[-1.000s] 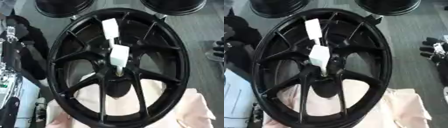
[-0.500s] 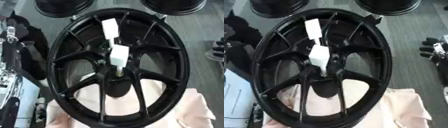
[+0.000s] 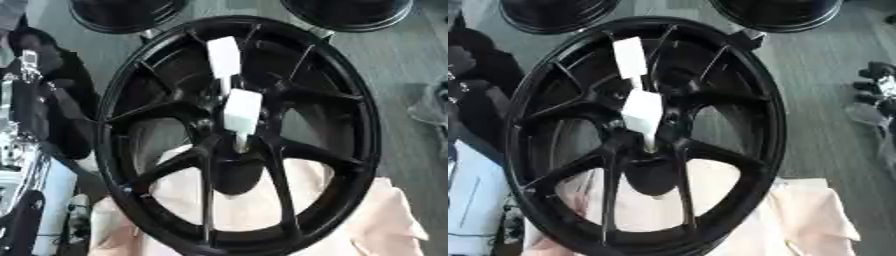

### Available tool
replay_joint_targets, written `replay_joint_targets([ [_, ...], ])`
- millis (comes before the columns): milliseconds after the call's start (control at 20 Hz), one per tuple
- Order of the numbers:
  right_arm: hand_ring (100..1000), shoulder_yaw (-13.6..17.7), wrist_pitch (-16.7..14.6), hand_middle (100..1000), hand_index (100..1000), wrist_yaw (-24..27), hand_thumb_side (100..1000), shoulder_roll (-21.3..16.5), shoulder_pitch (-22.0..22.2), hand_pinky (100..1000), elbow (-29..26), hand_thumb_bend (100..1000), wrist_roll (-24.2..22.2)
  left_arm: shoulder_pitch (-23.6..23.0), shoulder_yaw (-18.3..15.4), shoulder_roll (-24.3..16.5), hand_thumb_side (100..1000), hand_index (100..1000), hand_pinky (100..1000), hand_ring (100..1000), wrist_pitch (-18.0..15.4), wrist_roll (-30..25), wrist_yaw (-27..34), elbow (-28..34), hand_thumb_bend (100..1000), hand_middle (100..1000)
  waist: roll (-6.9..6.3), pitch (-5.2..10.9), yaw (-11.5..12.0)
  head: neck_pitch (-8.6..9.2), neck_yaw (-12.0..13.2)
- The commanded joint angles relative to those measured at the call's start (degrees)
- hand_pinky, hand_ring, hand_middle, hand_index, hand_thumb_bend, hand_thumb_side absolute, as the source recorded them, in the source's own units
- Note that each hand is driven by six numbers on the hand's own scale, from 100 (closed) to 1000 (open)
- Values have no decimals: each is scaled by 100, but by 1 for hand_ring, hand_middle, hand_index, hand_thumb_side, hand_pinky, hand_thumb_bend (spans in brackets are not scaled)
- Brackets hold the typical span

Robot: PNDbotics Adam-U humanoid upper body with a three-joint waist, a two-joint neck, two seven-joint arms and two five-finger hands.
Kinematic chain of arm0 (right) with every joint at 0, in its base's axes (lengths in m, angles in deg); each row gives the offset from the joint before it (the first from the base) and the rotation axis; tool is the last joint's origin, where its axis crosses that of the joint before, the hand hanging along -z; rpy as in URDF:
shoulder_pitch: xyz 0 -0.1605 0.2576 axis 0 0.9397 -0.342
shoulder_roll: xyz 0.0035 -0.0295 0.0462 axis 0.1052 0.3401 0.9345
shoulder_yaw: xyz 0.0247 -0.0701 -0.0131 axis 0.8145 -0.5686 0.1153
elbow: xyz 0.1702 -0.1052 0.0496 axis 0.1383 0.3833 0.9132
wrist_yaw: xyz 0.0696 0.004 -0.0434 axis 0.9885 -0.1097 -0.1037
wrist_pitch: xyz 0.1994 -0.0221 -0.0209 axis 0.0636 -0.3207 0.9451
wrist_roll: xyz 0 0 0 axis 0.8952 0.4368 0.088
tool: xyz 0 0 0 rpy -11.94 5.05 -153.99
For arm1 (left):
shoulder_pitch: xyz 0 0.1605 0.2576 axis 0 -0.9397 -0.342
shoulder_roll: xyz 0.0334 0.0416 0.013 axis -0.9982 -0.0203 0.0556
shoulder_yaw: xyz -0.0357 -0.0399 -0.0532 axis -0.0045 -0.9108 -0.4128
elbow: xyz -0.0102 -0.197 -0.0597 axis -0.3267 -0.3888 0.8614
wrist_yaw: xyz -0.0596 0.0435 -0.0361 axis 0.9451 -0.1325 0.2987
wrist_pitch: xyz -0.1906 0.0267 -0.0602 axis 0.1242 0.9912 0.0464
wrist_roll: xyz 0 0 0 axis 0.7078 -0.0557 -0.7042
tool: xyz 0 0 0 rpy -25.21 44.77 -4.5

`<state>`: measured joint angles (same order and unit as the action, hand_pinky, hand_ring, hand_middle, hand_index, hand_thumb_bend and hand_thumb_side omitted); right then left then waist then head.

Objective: Pull the pin out of the wheel hub.

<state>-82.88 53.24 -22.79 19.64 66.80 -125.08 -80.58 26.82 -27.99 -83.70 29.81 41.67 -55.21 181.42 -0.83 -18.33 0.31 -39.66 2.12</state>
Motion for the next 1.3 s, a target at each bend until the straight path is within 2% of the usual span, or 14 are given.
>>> replay_joint_targets([
  [50, 788, -48, 14, 775, 823, 74, 587, -434, -221, 781, -289, 100, -121, -22, -102, -241, 715, 712, 589, 789, -10, 58, 1, 140, 256, 673, 32, 153, -39, 9, 81],
  [250, 791, -209, 131, 780, 827, 60, 559, -765, -603, 784, -500, 100, -325, -80, -142, -285, 714, 712, 589, 789, -17, 101, 9, 150, 256, 673, 69, 208, -85, -73, 130],
  [500, 793, -502, 222, 779, 831, 81, 518, -1242, -1227, 789, -743, 100, -683, -139, -126, -292, 715, 712, 589, 790, -11, 89, 9, 133, 256, 673, 99, 301, -79, -198, 51],
  [800, 796, -939, 222, 778, 833, 62, 464, -1952, -1801, 798, -1156, 100, -1057, -173, -85, -310, 717, 712, 589, 790, 0, 46, -9, 116, 256, 673, 148, 340, -37, -221, -62],
  [900, 797, -1070, 260, 778, 834, 71, 446, -2060, -1988, 800, -1293, 100, -1153, -192, -78, -323, 718, 712, 589, 790, 4, 37, -13, 108, 255, 673, 164, 354, -34, -230, -75],
  [1050, 800, -1338, 393, 779, 838, -132, 372, -2162, -2367, 808, -1455, 100, -1390, -224, -74, -347, 718, 712, 589, 791, 9, 29, -4, 95, 255, 673, 196, 391, -31, -284, -115],
  [1300, 801, -1822, 670, 775, 838, -665, 304, -2051, -3042, 813, -1437, 100, -1846, -294, -79, -397, 719, 712, 589, 791, 12, 31, 2, 83, 256, 673, 246, 457, -64, -362, -77],
])
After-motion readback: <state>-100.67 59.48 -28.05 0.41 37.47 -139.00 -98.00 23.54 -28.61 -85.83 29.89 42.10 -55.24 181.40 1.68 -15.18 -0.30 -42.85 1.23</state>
